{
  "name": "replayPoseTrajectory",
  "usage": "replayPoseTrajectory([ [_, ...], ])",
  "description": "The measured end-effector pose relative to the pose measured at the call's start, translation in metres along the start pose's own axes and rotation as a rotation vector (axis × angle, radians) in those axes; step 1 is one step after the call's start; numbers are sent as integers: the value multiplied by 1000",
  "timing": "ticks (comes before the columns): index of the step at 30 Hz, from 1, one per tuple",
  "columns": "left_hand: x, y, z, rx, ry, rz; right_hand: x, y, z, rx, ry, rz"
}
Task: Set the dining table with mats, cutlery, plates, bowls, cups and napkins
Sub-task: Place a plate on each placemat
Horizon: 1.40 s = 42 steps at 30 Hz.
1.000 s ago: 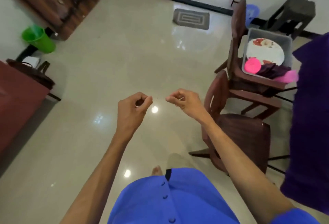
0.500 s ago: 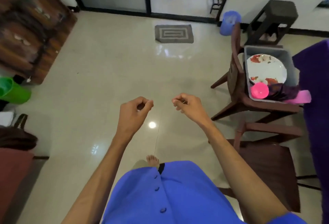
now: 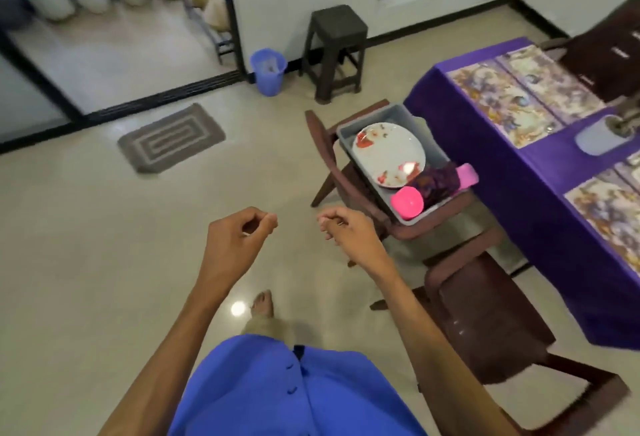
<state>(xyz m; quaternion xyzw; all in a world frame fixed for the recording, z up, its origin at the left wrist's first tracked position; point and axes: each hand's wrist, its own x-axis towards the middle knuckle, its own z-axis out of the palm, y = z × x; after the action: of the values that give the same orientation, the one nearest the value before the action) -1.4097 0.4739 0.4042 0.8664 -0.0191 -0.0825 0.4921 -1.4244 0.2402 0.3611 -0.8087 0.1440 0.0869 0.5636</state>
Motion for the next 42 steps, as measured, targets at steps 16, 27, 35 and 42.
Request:
replayPoseTrajectory([
  [16,366,77,54,161,-482,369,196,-17,-54,338,555,276],
  [27,545,118,133,291,-816,382,334,-14,-85,555,735,457],
  [35,650,121,264,449,-1180,466,405,54,-95,661,974,740],
  [42,725,98,359,541,-1559,422,447,173,-123,653,1274,1150],
])
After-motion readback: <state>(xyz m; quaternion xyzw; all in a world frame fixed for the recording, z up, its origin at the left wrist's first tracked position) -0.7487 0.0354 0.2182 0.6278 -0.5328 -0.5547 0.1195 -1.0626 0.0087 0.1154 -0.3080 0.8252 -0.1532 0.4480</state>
